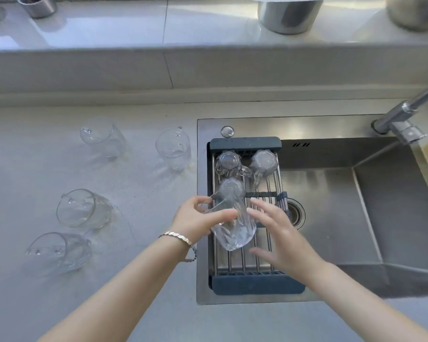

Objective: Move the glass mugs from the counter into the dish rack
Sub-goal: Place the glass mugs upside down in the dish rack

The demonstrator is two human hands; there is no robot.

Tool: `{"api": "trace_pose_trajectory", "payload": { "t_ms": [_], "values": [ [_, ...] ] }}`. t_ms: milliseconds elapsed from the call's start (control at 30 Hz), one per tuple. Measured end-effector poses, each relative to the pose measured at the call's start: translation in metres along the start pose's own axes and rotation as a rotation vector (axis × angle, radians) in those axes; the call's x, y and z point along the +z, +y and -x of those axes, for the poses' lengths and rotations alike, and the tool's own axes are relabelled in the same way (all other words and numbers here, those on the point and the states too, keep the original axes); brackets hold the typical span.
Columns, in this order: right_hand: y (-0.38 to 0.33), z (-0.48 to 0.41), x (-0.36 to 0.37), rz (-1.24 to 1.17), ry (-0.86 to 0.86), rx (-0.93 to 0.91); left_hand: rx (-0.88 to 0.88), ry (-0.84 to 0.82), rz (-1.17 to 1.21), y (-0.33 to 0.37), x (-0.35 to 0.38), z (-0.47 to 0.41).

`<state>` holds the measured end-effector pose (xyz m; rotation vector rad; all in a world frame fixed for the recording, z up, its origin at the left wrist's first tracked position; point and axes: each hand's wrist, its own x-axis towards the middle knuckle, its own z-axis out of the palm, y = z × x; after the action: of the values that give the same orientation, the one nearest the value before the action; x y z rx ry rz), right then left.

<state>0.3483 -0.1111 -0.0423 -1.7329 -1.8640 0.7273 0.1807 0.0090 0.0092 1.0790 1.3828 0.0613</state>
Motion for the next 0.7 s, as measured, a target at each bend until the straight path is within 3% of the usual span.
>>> {"api": "trace_pose_trajectory", "payload": {
  "t_ms": [133,267,333,400,500,700],
  "values": [
    [-0.001,0.004,0.007,-0.113,0.267,-0.033,-0.171,-0.254,0.180,0.009,0.027,0.001],
    [0.010,0.009,-0.009,-0.095,0.362,-0.015,-0.128,-0.291,0.075,0.014,0.041,-0.008],
    [0.018,0.009,-0.021,-0.090,0.309,0.113,0.067,-0.135,-0.230,0.010,0.040,-0.021],
    [0.028,0.004,-0.034,-0.025,0.225,0.290,0.358,0.051,-0.781,0.004,0.036,-0.039],
    [0.045,-0.013,-0.050,0.063,0.073,0.448,0.685,0.067,-1.289,0.000,0.037,-0.069],
    [0.061,-0.056,-0.040,0.239,-0.191,0.454,0.635,0.002,-1.480,-0.005,0.045,-0.107]
  ]
}}
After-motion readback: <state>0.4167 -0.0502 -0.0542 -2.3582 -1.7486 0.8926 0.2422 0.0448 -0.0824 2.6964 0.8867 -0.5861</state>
